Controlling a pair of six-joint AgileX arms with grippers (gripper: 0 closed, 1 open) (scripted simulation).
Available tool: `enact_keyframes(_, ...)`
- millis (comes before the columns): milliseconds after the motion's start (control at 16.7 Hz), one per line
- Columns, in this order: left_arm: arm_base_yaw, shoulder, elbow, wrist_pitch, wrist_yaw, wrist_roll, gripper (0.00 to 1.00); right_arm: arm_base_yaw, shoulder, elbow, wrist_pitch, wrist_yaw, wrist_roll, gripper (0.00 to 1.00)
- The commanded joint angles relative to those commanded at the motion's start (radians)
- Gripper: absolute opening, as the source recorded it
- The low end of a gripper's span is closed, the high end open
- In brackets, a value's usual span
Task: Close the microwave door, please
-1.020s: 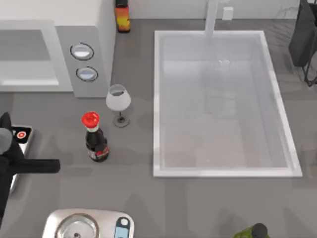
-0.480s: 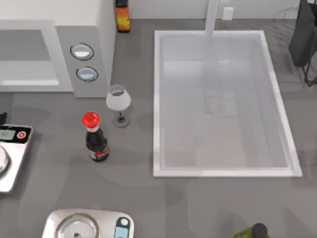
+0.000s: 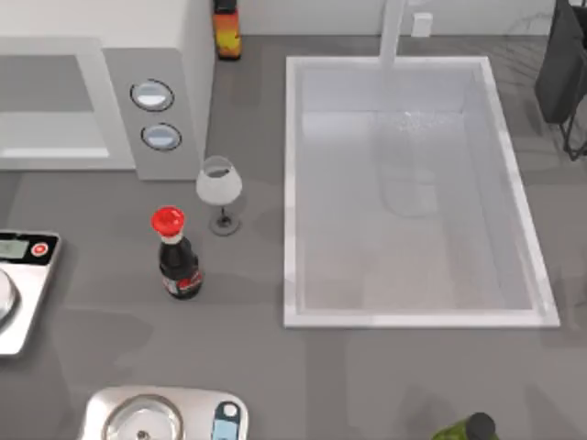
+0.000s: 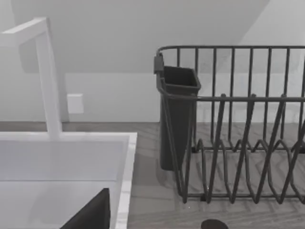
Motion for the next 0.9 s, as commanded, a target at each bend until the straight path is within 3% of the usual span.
enact_keyframes(180, 0.175, 0.128, 0.144, -0.141, 0.134, 0.093, 0.00, 0.000, 0.000, 0.000, 0.000, 0.000, 0.000, 1.00)
enact_keyframes(360, 0.280, 0.204, 0.229, -0.224, 0.214, 0.147, 0.00, 0.000, 0.000, 0.000, 0.000, 0.000, 0.000, 1.00)
enact_keyframes(900, 0.290, 0.225, 0.213, -0.201, 0.238, 0.149, 0.00, 0.000, 0.000, 0.000, 0.000, 0.000, 0.000, 1.00)
